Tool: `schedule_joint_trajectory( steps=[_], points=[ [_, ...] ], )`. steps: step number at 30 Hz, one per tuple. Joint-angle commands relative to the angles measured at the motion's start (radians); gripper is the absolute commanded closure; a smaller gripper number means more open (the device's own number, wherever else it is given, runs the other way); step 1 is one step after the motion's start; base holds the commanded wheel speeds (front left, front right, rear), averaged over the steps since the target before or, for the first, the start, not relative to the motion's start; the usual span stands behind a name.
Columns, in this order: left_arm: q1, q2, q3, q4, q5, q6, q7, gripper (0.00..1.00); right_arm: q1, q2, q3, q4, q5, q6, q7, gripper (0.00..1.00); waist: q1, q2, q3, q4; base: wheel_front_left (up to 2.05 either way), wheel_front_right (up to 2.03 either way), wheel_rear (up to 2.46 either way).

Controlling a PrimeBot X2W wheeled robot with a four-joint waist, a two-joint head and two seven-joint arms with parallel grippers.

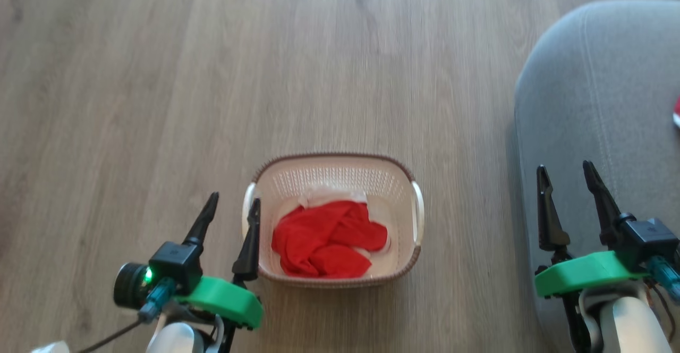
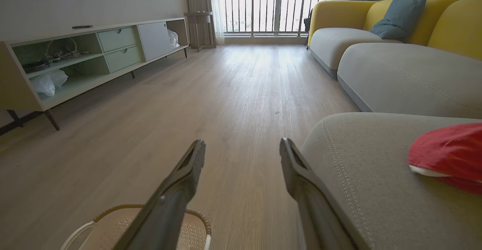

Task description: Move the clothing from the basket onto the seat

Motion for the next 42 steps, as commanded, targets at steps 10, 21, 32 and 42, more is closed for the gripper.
schedule_joint_trajectory(
  steps=[10, 21, 32, 42],
  points=[
    [-0.153, -0.004, 0.014, 0.061, 0.080, -0.077, -0.005, 0.00, -0.122, -0.004, 0.036, -0.049, -0.033, 0.000, -0.007, 0.00, 0.0000, 0.0000, 0.273, -0.091, 0.00, 0.00, 0.00],
    [-0.424, 0.108, -0.086, 0.300, 0.232, -0.133, -0.005, 0.00, -0.207, -0.004, 0.071, -0.090, -0.018, 0.000, -0.007, 0.00, 0.0000, 0.0000, 0.600, -0.213, 0.00, 0.00, 0.00],
    [-0.688, 0.223, -0.211, 0.589, 0.301, -0.134, -0.005, 0.00, -0.225, -0.004, 0.149, -0.109, 0.066, 0.000, -0.007, 0.00, 0.0000, 0.0000, 0.773, -0.355, 0.00, 0.00, 0.00],
    [-0.852, 0.323, -0.314, 0.887, 0.381, -0.126, -0.005, 0.00, -0.222, -0.004, 0.227, -0.137, 0.165, 0.000, -0.007, 0.00, 0.0000, 0.0000, 0.860, -0.462, 0.00, 0.00, 0.00]
  ],
)
